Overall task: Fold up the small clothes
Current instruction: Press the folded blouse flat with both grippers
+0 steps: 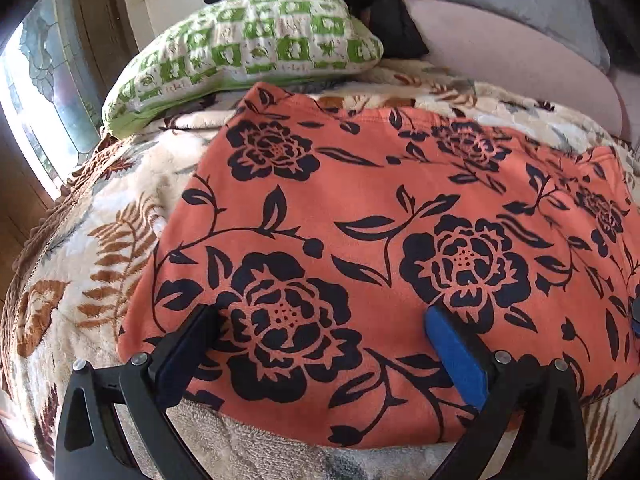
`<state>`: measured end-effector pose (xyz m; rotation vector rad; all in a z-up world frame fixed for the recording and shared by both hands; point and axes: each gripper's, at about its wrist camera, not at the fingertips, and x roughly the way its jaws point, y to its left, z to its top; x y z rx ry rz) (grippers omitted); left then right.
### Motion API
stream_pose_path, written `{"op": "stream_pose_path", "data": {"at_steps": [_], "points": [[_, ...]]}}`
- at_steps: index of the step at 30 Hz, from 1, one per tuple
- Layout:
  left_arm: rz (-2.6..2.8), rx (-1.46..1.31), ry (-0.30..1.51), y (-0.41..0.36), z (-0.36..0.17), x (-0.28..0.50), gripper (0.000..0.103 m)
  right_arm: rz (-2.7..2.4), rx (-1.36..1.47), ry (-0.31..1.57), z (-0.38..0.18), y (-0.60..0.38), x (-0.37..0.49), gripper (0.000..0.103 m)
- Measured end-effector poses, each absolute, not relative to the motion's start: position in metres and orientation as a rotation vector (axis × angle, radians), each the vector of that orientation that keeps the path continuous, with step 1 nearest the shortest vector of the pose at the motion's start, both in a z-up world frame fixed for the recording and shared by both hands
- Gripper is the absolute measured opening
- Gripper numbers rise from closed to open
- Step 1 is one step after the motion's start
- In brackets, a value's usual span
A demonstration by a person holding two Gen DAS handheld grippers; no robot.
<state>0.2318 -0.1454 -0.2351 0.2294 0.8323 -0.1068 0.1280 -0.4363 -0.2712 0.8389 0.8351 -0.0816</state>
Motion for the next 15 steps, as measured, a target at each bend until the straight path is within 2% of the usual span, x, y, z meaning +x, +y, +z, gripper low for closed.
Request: {"op": "stream_pose_path", "data": {"at_steps": [5, 7, 8, 15], "points": [[-0.119, 0.24, 0.776, -0.141, -0.226, 0.209, 0.103, -0.065, 0.837, 0.725, -0.236, -0.429, 0.068, 0.041], [-0.12, 0.271, 0.722, -0.143, -0.217, 0.188, 0.103, -0.048, 0.821, 0.672, -0.22, -0.428, 0.035, 0.052], [-0.131, 0.299, 0.701, -0.145, -0.213, 0.177, 0.103, -0.055, 0.815, 0.653, -0.215, -0.428, 0.015, 0.062], [-0.277, 0.39, 0.587, -0.167, -0.159, 0.093, 0.103, -0.06, 0.699, 0.597, -0.198, -0.423, -0.075, 0.063]]}}
